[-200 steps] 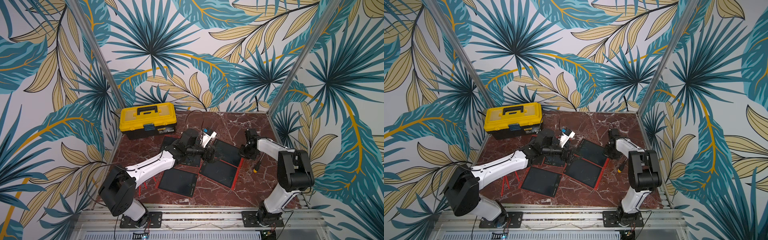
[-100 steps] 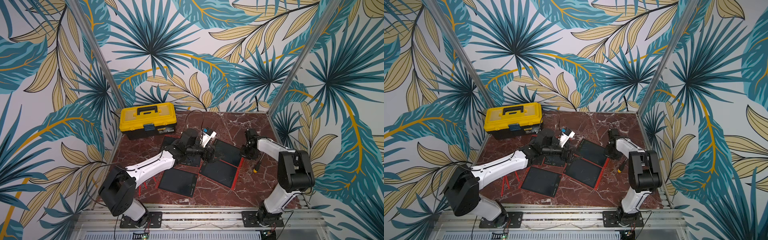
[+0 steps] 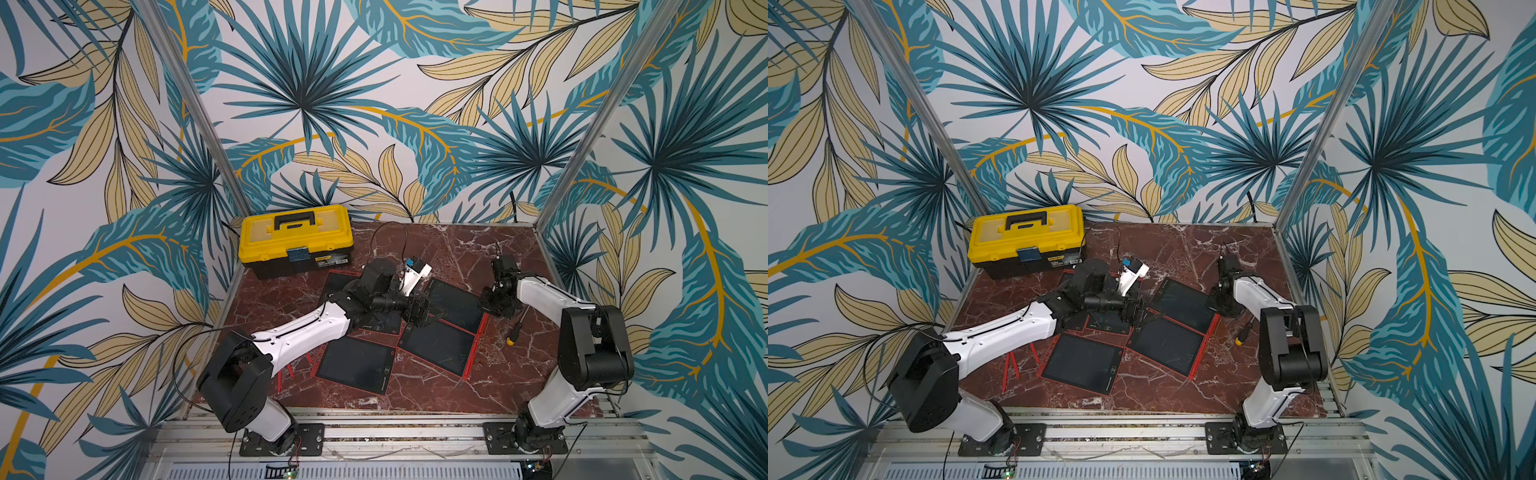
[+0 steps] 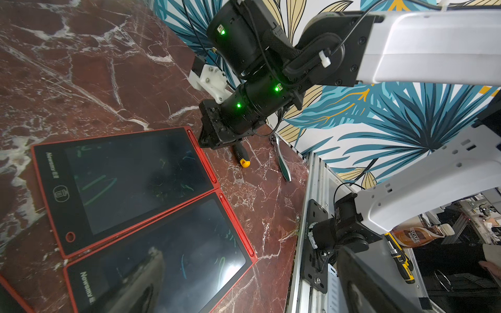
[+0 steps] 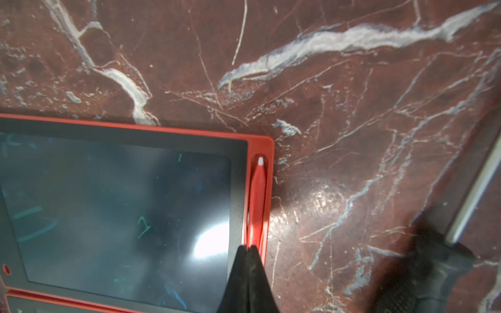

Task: Place the stylus back onto the writing tablet
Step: Place the stylus on the writing tablet.

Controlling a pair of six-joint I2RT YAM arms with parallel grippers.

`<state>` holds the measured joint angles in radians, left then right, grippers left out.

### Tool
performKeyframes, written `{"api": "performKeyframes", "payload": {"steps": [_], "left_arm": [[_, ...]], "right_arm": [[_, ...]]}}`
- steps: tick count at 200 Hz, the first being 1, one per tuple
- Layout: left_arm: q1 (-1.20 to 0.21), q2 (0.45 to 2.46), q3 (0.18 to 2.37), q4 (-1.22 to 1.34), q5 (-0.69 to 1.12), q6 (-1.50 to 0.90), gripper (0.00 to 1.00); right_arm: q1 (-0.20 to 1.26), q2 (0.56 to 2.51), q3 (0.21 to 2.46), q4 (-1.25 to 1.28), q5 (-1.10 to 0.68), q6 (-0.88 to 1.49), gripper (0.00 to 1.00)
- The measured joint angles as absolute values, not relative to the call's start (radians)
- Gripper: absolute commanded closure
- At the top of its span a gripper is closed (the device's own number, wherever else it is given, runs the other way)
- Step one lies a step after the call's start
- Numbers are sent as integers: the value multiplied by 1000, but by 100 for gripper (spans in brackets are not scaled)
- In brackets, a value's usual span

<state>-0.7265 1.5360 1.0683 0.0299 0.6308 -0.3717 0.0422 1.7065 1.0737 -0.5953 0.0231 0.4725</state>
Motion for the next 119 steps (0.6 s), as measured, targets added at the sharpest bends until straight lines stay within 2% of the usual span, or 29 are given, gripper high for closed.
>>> {"api": "performKeyframes", "payload": {"steps": [119], "left_arm": [[-725, 1536, 1067, 30, 628, -371, 0]], "right_arm": [[47, 1756, 1073, -570, 38, 483, 100]]}}
